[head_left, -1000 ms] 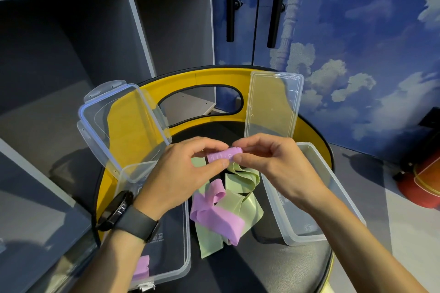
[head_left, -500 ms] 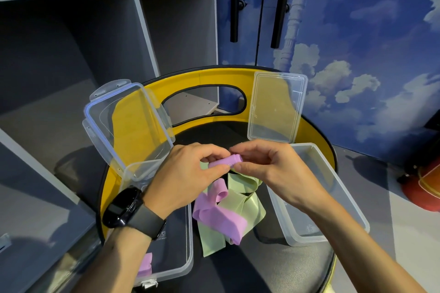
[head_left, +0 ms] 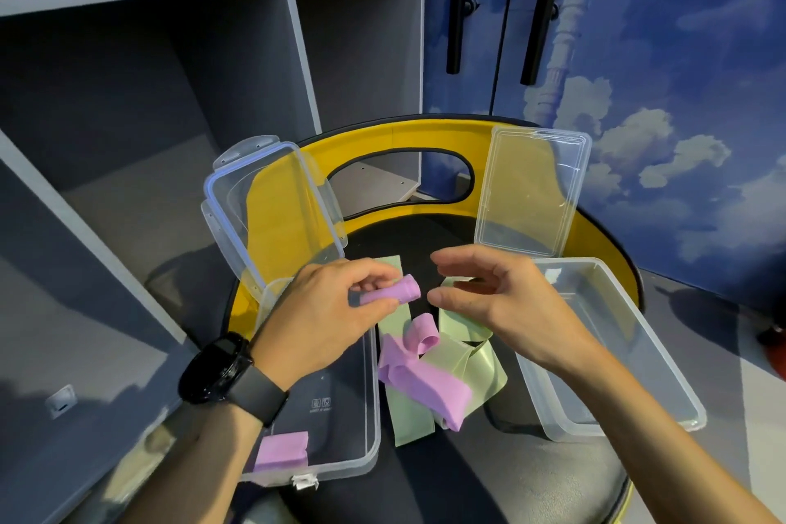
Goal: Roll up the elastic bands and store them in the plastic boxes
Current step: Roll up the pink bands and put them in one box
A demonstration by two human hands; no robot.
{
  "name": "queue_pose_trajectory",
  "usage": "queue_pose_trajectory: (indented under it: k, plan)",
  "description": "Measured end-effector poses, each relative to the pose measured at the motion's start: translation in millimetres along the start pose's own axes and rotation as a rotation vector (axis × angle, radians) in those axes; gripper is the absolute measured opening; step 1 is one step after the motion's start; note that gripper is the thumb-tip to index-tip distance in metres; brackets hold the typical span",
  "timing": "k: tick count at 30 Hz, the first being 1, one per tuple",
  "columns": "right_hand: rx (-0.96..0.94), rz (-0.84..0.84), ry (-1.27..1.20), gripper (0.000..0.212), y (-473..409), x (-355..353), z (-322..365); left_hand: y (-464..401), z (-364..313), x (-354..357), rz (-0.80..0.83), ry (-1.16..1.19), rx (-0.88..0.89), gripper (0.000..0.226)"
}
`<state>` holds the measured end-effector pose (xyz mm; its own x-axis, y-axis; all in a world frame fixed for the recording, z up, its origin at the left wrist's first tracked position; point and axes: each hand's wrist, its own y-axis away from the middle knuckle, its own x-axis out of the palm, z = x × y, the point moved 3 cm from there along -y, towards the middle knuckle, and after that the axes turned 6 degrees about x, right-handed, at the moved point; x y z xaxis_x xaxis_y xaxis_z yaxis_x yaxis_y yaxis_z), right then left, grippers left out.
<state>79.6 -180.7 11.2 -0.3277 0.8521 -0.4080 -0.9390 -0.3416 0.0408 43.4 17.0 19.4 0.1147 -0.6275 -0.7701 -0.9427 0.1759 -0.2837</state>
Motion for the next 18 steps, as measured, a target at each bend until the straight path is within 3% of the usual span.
queue_pose_trajectory:
  k: [11,18]
  plan:
    - [-0.065,0.140,0.127,0.043,-8,64,9,52,50,-31,0.024,-0.074,-0.131,0.034]
    - [-0.077,0.236,0.185,0.044,-6,104,8,79,85,-22,0.245,-0.252,-0.155,0.023]
